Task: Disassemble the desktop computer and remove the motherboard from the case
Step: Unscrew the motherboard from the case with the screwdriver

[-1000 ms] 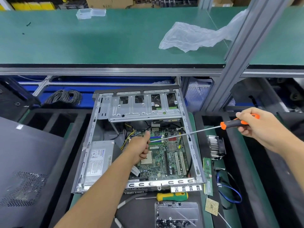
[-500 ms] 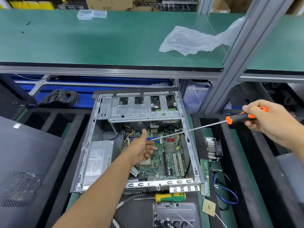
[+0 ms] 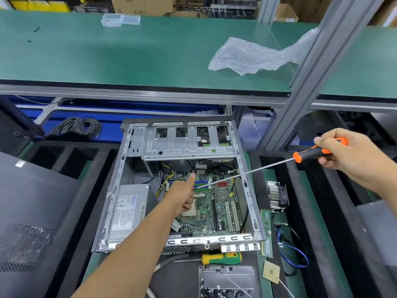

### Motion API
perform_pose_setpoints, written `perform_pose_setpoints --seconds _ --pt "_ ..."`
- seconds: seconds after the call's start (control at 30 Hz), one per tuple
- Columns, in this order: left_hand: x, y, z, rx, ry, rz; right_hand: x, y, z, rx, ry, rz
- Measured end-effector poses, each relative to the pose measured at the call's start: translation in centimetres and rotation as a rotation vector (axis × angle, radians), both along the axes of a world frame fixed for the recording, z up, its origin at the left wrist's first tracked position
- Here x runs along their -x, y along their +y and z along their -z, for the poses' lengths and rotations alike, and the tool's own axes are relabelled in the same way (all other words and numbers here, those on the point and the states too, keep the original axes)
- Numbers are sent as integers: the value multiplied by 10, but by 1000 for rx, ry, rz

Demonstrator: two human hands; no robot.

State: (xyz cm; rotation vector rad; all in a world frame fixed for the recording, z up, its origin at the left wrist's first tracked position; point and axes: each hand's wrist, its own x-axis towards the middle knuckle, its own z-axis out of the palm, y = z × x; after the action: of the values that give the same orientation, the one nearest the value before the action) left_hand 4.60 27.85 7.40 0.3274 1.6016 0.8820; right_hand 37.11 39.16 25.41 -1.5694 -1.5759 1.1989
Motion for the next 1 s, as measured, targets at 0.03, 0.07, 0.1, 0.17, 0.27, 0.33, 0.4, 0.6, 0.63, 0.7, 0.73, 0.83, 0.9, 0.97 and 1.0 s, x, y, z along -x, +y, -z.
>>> perform_pose_setpoints --seconds 0.03,0.07,0.1,0.17,0.27,0.33,0.4,0.6,0.63,0.7,0.73,0.83,0.9,0.97,1.0 --pt "2 0 0 13 13 -30 -1 1 -3 -10 -3 8" --pt "3 -1 0 19 13 -64 -2 1 -6 -27 -14 13" --pt "5 -1 1 16 -1 -100 -4 2 -9 -52 -37 11" --pt "6 -1 0 -2 -58 -165 -5 3 -15 -114 -116 -8" --pt "2 1 -6 -48 -122 -183 0 6 -24 -238 -276 -52" --pt "-3 4 -12 -90 -70 -88 8 7 -29 -332 -407 -107" --pt "-7 5 -16 -169 107 116 20 4 -34 -406 -506 -161" --pt "-23 16 -32 -477 730 617 59 -6 -44 -608 -639 -278" --pt "-26 20 -35 -482 812 665 64 -7 -44 -622 -638 -307" --pt "-31 28 -39 -509 919 693 75 -7 -43 -643 -625 -357" --pt "-32 32 -40 -533 949 680 80 -6 -43 -651 -617 -375" --pt "-33 41 -39 -568 1023 679 94 -3 -42 -652 -609 -419" --pt "-33 42 -38 -573 1061 691 102 -1 -41 -649 -622 -449" --pt "-33 43 -38 -580 1087 695 108 0 -41 -656 -630 -475" --pt "-33 43 -37 -582 1087 705 111 1 -40 -662 -632 -487"
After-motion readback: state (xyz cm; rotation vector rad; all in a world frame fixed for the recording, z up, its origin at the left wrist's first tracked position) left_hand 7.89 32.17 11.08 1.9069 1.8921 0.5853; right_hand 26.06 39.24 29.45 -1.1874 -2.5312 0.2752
